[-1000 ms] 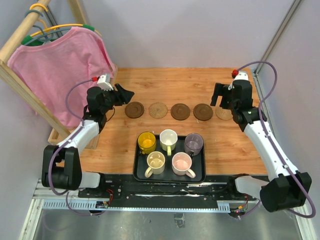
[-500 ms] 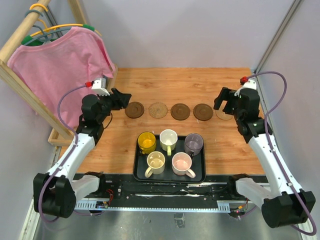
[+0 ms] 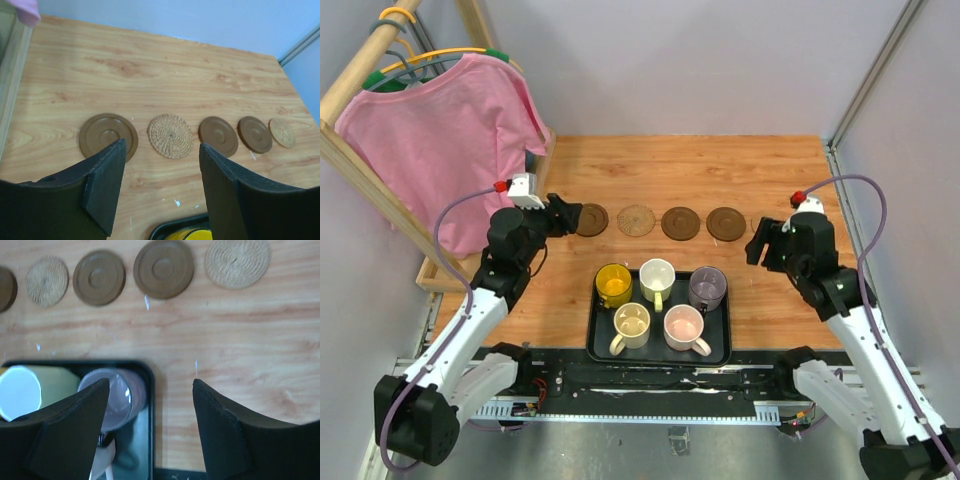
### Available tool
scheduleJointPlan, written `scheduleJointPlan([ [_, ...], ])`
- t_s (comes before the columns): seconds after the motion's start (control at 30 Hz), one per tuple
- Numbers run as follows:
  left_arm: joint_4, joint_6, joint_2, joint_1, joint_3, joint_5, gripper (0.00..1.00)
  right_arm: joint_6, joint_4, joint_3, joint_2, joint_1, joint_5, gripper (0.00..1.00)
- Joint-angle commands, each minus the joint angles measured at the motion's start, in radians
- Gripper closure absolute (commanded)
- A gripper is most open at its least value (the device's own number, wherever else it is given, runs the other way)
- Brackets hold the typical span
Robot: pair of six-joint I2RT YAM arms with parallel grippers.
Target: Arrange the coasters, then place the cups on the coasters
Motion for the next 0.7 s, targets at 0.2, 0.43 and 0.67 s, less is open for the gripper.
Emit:
scheduleJointPlan([
  [0.2, 0.028, -0.019, 0.03, -0.024, -0.058, 0.004, 0.36, 0.195, -0.147, -0.153, -0.068, 0.263, 0.084, 0.31],
  [0.43, 0.025, -0.019, 0.04, -0.026, -0.067, 0.002, 0.36, 0.242, -0.079, -0.154, 0.035, 0.398, 0.132, 0.3],
  [0.67, 0.021, -0.012, 0.05, -0.027, -0.077, -0.004, 0.36, 0.255, -0.047, -0.136, 0.16, 0.46, 0.153, 0.28],
])
